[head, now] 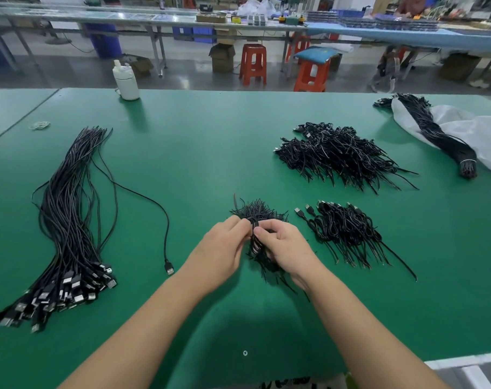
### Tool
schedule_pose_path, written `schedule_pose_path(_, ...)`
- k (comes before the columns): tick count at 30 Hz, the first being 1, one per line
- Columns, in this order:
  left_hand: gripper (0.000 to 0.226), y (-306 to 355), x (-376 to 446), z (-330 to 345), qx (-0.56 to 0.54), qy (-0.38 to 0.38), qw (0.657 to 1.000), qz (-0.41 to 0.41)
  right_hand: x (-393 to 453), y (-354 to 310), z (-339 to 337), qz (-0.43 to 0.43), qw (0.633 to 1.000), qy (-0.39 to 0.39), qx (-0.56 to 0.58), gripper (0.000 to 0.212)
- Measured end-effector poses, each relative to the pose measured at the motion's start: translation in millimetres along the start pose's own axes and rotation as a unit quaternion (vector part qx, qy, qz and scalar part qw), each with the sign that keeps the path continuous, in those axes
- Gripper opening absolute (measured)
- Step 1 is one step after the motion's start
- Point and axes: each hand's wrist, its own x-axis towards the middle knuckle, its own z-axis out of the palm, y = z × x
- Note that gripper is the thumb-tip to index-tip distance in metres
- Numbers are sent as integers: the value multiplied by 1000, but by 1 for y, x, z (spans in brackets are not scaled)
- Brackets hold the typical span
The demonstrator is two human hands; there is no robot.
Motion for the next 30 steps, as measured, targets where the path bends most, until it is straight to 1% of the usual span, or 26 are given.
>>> schedule_pose_path(2,6,0,-2,2,4,1,1000,5,-1,-1,0,22,999,8,35,20)
schedule_pose_path(3,6,0,-2,3,-12,3,1000,0,-2,-2,0,20,999,5,41,18)
schedule_pose_path(6,11,1,-5,4,-81,24,995,-44,-4,-4,-3,-13,998,-42,49,5)
schedule_pose_path(7,12,3,-5,3,-100,28,992,-66,-3,-4,-4,-20,997,-58,48,6)
schedule_pose_path(10,18,3,-3,1,-143,22,979,-140,-4,-7,-10,-34,994,-99,40,19)
schedule_pose_path(13,18,0,3,-2,-218,3,949,-226,-7,-8,-16,-32,989,-135,41,29)
schedule_pose_path(15,17,0,5,-3,-262,-4,932,-251,-7,-8,-16,-28,990,-127,57,32)
schedule_pose_path(16,17,1,5,-3,-267,-6,930,-255,-6,-8,-15,-35,992,-108,57,30)
schedule_pose_path(18,19,4,5,-2,-251,-5,936,-245,-5,-8,-14,-64,997,-47,20,23)
schedule_pose_path(20,20,7,5,-1,-210,6,953,-217,-3,-6,-13,-74,997,-3,-6,17)
schedule_pose_path(22,23,11,5,0,-164,28,968,-185,-3,-5,-12,-67,998,10,-13,11)
schedule_pose_path(24,25,14,6,3,-127,57,978,-155,-2,-5,-10,-59,998,14,-12,11)
schedule_pose_path(26,19,15,5,6,-90,77,985,-129,-2,-6,-8,-42,999,17,-1,15)
schedule_pose_path(28,11,15,1,9,-28,82,992,-94,-3,-6,-6,-21,1000,19,1,20)
schedule_pose_path(30,17,14,-1,11,50,75,995,-49,-5,-6,-5,-8,1000,11,6,28)
